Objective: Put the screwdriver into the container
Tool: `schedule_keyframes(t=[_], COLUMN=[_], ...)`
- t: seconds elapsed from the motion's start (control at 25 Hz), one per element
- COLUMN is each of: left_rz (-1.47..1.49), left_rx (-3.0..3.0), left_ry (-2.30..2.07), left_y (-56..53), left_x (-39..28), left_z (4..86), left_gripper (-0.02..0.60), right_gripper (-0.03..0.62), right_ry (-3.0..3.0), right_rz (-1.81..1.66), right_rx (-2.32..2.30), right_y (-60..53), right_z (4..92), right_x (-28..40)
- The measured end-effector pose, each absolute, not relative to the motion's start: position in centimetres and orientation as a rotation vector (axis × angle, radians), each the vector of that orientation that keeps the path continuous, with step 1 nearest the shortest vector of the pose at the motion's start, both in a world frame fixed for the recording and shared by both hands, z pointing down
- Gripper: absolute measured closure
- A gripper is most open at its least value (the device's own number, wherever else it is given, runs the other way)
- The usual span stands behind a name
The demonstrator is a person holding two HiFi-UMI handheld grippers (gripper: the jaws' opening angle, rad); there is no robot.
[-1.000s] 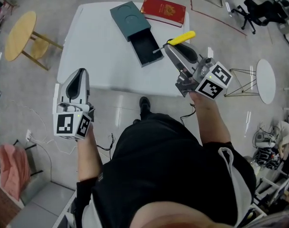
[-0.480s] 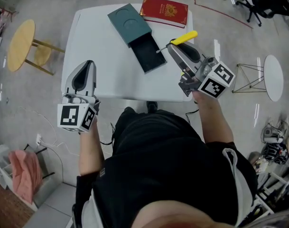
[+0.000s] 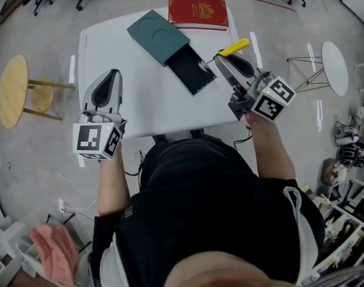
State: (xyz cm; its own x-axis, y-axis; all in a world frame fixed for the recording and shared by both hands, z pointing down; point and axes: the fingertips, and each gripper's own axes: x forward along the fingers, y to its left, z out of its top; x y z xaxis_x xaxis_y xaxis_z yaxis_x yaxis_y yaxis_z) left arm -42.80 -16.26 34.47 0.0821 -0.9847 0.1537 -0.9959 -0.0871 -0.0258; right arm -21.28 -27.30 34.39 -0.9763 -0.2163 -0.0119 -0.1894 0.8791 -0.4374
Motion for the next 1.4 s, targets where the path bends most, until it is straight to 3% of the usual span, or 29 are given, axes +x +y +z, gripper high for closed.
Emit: schedule_keyframes(t=[0.44, 1.4], left_rz=[0.14, 0.122], left_rx=[2.411, 2.47], left_ry=[-1.814, -1.577], left_y=[-16.6, -22.6], left_x=[-50.3, -49.4], left_z=[36.9, 41.6], left_gripper=[0.555, 0.555], right_gripper=[0.51, 0.511], right_ry=[3.063, 3.27], right_rz=[-0.71, -1.064], right_rx=[-0.783, -1.17], right_y=[-25.0, -29.6], right_z=[39.1, 56.7], right_x=[-26.3, -25.9])
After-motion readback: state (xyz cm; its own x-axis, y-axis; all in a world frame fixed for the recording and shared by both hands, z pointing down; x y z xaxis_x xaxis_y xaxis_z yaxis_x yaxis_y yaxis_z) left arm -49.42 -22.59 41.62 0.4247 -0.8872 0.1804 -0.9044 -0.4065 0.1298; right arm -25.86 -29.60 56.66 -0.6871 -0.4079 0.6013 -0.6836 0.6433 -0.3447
